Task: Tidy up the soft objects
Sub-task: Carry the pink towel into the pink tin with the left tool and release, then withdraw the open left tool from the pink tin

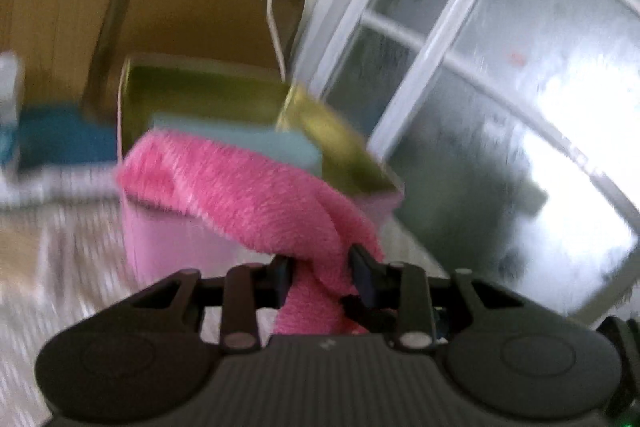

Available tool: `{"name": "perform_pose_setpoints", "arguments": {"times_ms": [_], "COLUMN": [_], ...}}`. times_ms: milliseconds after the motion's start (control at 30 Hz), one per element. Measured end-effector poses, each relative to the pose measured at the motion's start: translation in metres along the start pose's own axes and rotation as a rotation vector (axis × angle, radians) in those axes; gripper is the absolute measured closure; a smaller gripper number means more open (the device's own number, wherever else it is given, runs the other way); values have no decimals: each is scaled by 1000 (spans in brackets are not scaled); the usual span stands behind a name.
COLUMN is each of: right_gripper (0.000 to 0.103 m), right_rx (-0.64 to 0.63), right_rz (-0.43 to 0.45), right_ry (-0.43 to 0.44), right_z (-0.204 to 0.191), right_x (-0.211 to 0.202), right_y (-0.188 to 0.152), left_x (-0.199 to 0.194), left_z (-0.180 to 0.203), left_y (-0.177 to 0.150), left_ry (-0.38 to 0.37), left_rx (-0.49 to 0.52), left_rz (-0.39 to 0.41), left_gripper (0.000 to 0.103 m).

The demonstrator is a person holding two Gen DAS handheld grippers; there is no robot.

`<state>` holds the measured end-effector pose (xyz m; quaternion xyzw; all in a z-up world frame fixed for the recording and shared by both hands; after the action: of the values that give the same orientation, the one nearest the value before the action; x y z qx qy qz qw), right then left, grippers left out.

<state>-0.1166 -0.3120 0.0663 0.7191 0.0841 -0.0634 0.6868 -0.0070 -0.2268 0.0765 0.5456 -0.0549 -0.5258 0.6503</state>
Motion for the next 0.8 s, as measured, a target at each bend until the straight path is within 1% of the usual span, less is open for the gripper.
{"name": "perform_pose_setpoints", "arguments": {"times_ms": [33, 100, 167, 267, 300, 367, 433, 500, 533, 567, 600, 633, 667, 700, 733, 767, 800], "right_gripper": [85, 85, 85, 84, 84, 84, 83, 83, 81, 80, 76, 69, 69, 67, 60, 56, 56], "right_rx": [-26, -76, -107, -109, -104, -114, -140, -184, -194, -162, -128, -116, -140, -193, -227, -223, -184], "right_rz": [15, -2, -71, -200, -238, -283, -326, -394, -432, -449, -477, -484, -466, -451, -437, -437, -442], "right_ry": [-5, -2, 17, 58, 69, 73, 60, 6, -22, -8, -12, -38, -104, -191, -255, -290, -277], "right_z": [2, 8, 14, 24, 28, 29, 29, 32, 33, 37, 42, 45, 48, 49, 51, 54, 57], "right_x": [8, 32, 57, 89, 99, 113, 126, 143, 150, 152, 155, 157, 157, 159, 159, 159, 156], "right_y": [7, 19, 26, 27, 27, 25, 23, 18, 13, 13, 14, 15, 17, 17, 16, 14, 13], "left_x": [1, 12, 27, 52, 60, 71, 81, 91, 95, 98, 99, 101, 100, 98, 95, 95, 90], "left_z": [-3, -9, -25, -47, -52, -64, -68, -72, -73, -74, -73, -70, -67, -65, -63, -61, -60], "left_y": [11, 29, 43, 51, 52, 54, 56, 55, 55, 54, 53, 52, 50, 49, 46, 45, 43], "left_ry": [11, 33, 58, 88, 97, 139, 180, 227, 247, 257, 261, 263, 265, 267, 269, 272, 272], "left_rx": [4, -11, -57, -122, -135, -145, -126, -102, -98, -95, -85, -72, -58, -46, -39, -34, -32], "left_rz": [21, 40, 22, -28, -38, -51, -55, -70, -84, -90, -92, -90, -85, -77, -70, -63, -56], "left_gripper": [72, 72, 72, 71, 68, 63, 59, 41, 39, 38, 38, 38, 36, 35, 35, 35, 35]}}
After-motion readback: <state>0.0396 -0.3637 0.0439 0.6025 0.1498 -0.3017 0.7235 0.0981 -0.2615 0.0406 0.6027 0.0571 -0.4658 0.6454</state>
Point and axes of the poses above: each gripper's, at about its wrist camera, not at the fingertips, and x roughly the way its jaws point, z to its right, y to its top, the point moved 5 cm from there along x, roughly the way its jaws point
